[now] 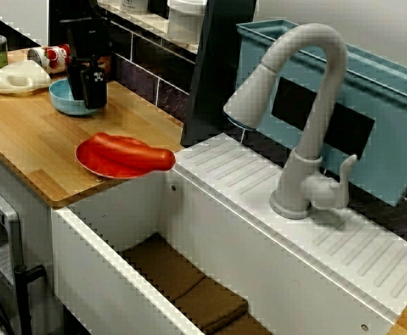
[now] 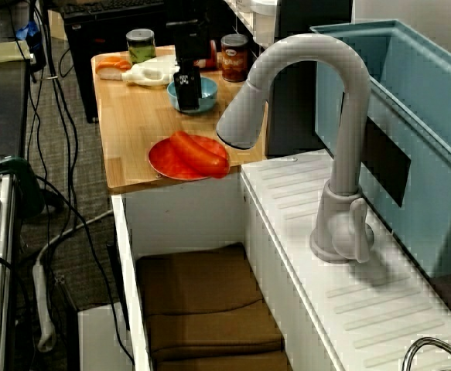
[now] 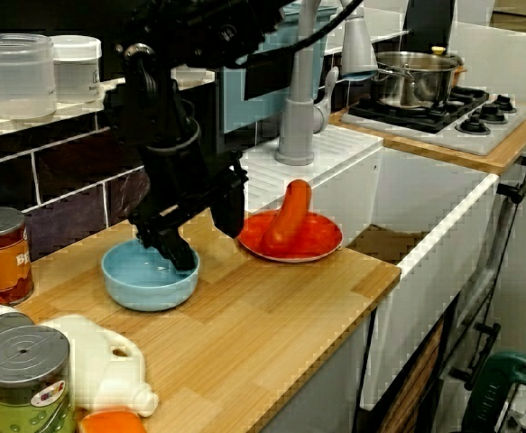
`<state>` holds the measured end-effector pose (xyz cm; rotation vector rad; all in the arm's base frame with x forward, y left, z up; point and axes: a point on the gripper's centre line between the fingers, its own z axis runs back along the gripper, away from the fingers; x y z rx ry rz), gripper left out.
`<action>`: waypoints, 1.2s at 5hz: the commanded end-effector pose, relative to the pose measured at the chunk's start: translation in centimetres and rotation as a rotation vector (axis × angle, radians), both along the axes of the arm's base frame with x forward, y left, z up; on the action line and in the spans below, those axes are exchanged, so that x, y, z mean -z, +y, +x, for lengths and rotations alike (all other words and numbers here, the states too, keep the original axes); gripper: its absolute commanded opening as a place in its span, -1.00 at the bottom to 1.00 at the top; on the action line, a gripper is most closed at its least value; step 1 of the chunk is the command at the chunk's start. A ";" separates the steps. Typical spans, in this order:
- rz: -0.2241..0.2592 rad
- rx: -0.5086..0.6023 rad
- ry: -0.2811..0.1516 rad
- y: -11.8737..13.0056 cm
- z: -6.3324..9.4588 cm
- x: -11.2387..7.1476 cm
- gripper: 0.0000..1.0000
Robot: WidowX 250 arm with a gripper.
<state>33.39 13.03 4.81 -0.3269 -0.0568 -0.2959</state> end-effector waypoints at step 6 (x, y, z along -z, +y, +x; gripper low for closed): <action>0.014 0.093 -0.042 -4.1 -1.5 -0.9 1.00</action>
